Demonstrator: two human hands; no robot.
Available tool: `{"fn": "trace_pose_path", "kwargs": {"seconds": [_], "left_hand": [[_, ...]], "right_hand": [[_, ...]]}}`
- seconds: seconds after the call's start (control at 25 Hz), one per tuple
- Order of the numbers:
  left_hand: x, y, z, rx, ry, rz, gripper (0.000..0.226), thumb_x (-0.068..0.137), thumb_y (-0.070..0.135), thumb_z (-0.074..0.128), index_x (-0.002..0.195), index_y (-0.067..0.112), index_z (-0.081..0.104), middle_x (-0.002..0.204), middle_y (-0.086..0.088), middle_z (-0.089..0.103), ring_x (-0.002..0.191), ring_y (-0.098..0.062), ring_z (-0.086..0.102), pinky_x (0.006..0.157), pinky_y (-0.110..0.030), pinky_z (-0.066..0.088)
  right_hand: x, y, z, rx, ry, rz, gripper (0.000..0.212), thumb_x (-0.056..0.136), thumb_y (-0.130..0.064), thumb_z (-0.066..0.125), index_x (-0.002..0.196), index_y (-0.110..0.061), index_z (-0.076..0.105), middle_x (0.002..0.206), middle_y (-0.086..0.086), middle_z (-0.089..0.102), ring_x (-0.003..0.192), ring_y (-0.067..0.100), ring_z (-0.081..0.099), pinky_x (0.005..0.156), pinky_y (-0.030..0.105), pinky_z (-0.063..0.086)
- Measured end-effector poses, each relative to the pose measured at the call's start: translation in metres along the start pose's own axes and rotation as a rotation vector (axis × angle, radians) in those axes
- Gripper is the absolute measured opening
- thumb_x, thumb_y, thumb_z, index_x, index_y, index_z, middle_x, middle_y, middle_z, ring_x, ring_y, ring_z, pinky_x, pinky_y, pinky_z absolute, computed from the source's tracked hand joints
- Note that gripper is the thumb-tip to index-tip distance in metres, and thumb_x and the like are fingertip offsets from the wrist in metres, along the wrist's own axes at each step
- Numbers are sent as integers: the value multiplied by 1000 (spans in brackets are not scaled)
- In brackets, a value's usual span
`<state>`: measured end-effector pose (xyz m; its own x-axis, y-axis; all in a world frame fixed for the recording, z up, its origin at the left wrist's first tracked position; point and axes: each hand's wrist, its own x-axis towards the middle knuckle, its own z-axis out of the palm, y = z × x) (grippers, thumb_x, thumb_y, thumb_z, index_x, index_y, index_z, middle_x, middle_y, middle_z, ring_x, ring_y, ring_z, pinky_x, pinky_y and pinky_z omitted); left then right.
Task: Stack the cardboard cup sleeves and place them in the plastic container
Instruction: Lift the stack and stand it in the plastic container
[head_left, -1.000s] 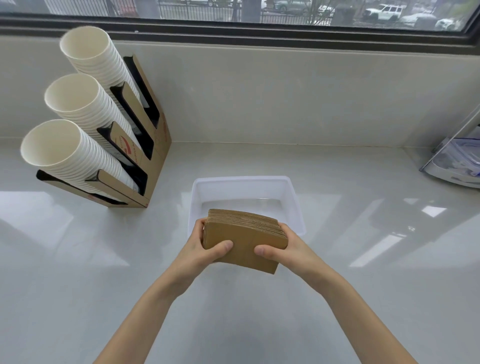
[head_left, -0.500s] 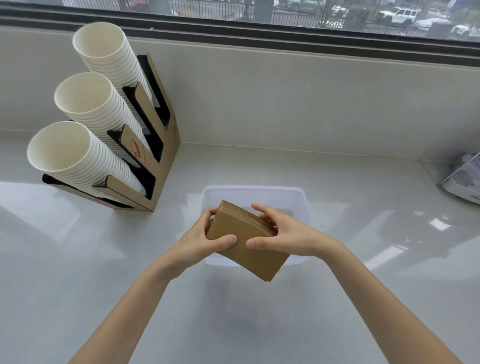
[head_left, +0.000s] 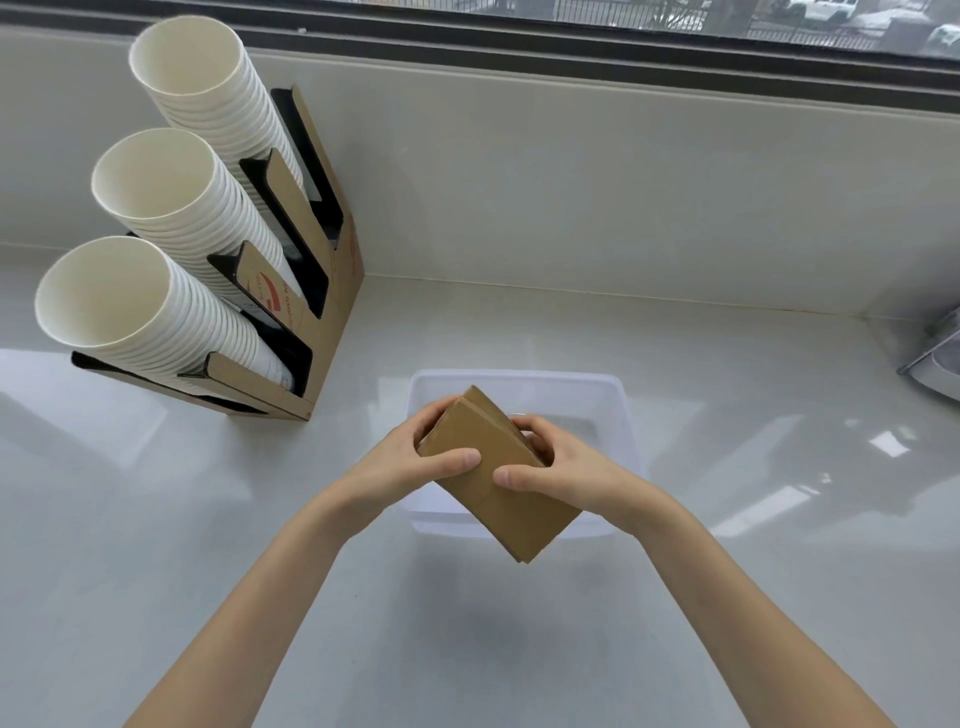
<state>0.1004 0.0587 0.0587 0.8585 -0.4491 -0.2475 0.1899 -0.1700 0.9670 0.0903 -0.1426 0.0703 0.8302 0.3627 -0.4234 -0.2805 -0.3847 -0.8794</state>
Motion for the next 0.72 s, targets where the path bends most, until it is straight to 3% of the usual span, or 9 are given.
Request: {"fn": "trace_pose_path", "kwargs": {"seconds": [0.12, 0.2, 0.32, 0.44, 0.6, 0.72], "left_hand": [[10, 1, -7, -83, 61, -10, 54, 67, 56, 61, 117, 37, 51, 116, 10, 60, 105, -5, 58, 87, -23, 47], [14, 0, -13, -158, 205, -1, 40, 75, 56, 52, 109, 35, 54, 112, 9, 59, 98, -7, 58, 81, -25, 46], [18, -9, -23, -58, 493, -13, 17, 88, 34, 47, 102, 31, 56, 107, 8, 59, 87, -9, 54, 71, -24, 43], [21, -27, -20, 59, 564, -104, 29, 90, 27, 46, 119, 24, 50, 120, 3, 55, 100, -13, 52, 84, -29, 41], [27, -43, -9, 13, 566, -174, 40, 94, 26, 39, 134, 24, 36, 140, 5, 41, 113, -6, 41, 92, -24, 32], [29, -49, -2, -49, 560, -196, 41, 96, 26, 32, 136, 23, 34, 144, 5, 37, 121, -5, 36, 96, -21, 27]], "right_hand": [[12, 2, 0, 113, 40, 10, 52, 61, -46, 67, 109, -37, 48, 103, -8, 62, 84, 2, 65, 69, 16, 48], [19, 7, 0, 221, 74, 32, 50, 62, -46, 67, 108, -31, 51, 102, -6, 63, 87, 8, 64, 75, 22, 48], [34, 15, 1, 436, 141, 124, 48, 72, -43, 67, 110, -17, 54, 93, -2, 63, 77, 10, 62, 56, 18, 47], [49, 23, 8, 562, 197, 260, 49, 78, -41, 63, 115, -10, 54, 91, 2, 65, 73, 14, 62, 44, 18, 46], [69, 30, 22, 559, 220, 359, 47, 76, -41, 64, 109, -8, 58, 89, 4, 68, 76, 17, 65, 56, 24, 48], [80, 31, 34, 532, 220, 405, 52, 75, -42, 65, 113, -7, 57, 94, 7, 68, 79, 18, 65, 58, 25, 48]]}}
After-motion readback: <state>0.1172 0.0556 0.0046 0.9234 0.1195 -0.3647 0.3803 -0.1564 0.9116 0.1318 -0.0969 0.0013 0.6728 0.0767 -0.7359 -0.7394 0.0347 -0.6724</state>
